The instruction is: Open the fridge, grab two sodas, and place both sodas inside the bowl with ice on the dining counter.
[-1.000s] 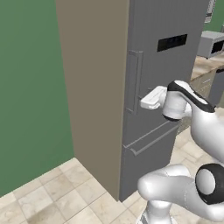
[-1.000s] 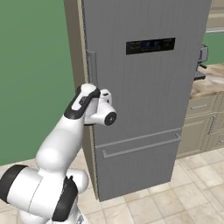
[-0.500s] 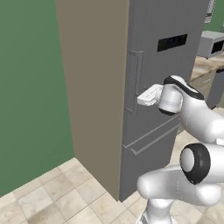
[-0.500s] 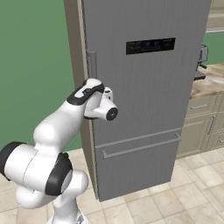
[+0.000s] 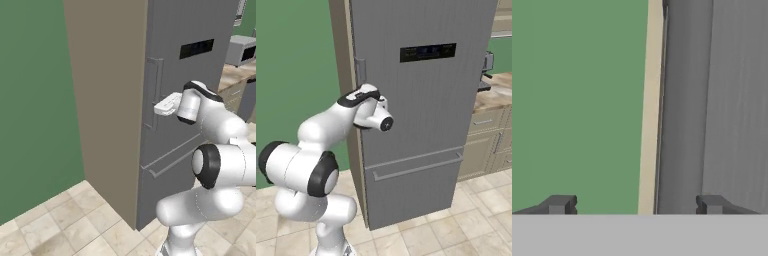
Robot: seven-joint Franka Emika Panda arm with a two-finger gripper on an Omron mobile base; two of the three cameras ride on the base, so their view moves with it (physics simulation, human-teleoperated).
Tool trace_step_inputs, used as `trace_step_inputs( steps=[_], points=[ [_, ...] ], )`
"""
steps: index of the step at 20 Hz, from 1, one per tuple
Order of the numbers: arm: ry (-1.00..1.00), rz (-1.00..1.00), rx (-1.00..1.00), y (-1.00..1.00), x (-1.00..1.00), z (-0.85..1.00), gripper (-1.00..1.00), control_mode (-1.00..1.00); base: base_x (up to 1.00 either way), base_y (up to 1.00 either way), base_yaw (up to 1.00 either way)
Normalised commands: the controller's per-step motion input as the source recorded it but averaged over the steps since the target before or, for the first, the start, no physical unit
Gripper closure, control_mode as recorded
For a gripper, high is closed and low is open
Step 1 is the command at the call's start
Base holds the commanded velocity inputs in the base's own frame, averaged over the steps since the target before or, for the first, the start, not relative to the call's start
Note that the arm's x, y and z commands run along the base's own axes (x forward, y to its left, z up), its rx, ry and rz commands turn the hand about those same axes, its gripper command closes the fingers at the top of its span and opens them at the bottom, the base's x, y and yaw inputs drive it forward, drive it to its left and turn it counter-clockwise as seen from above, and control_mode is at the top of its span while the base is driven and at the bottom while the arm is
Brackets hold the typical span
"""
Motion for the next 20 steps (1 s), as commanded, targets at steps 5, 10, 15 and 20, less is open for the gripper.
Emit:
trace_step_inputs(
  steps=[5,10,15,20],
  points=[
    [0.0,0.0,0.0,0.0,0.39,0.0,-1.0,-1.0,0.0,0.0,0.0],
    [0.0,0.0,0.0,0.0,0.39,0.0,-1.0,-1.0,0.0,0.0,0.0],
    [0.0,0.0,0.0,0.18,0.21,0.0,-1.0,-1.0,0.0,0.0,0.0],
    [0.0,0.0,0.0,0.36,0.05,0.0,-1.0,-1.0,0.0,0.0,0.0]
  ],
)
